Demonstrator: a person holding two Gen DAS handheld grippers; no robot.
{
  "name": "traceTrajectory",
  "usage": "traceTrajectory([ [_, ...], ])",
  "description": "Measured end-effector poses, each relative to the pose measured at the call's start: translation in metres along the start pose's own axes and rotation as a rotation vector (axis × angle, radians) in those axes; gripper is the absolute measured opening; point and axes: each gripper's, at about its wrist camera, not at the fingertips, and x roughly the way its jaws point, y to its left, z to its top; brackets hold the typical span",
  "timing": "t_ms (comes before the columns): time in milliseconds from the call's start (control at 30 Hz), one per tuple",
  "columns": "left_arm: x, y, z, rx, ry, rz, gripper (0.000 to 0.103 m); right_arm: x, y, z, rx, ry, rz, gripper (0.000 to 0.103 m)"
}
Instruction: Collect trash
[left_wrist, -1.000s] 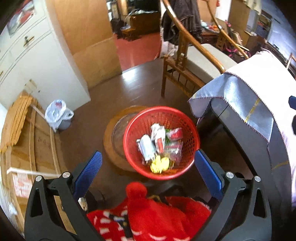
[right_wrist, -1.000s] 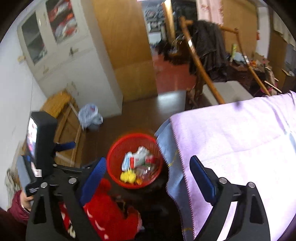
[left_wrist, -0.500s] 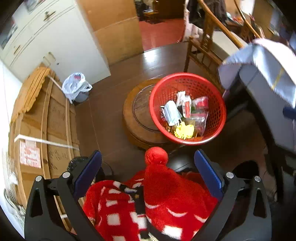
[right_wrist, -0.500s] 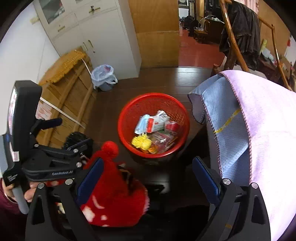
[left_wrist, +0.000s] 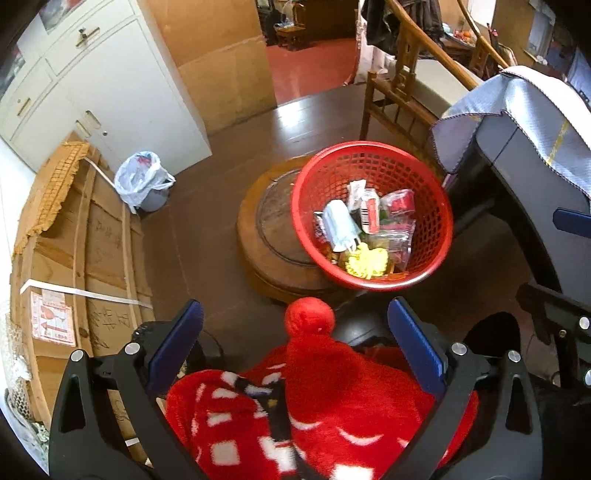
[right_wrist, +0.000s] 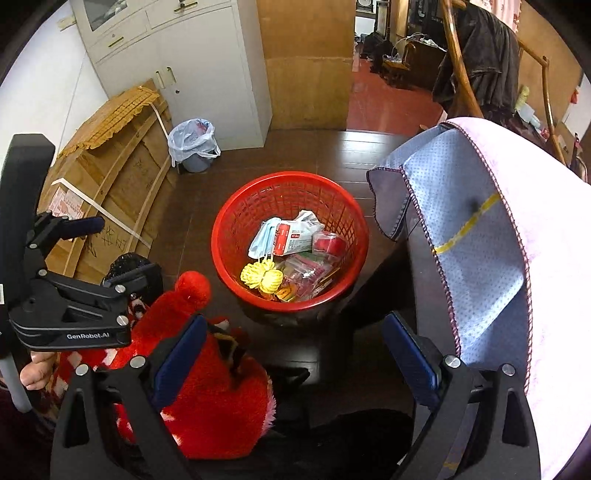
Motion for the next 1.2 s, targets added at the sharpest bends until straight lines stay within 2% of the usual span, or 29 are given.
traceTrajectory([
  [167, 0.008, -0.005, 0.002, -0.006, 0.028, -0.041, 0.096, 0.002, -0.004, 0.001, 0.012, 0.011, -0.001, 0.095],
  [600, 0.021, -0.004, 0.008, -0.013, 0.021, -0.021, 0.096, 0.011, -0.007, 0.0, 0.019, 0.03, -0.008, 0.094],
  [1200, 0.017, -0.007, 0.009, -0.005, -0.001, -0.024, 0.096, 0.009, -0.008, 0.001, 0.024, 0.018, 0.004, 0.094],
])
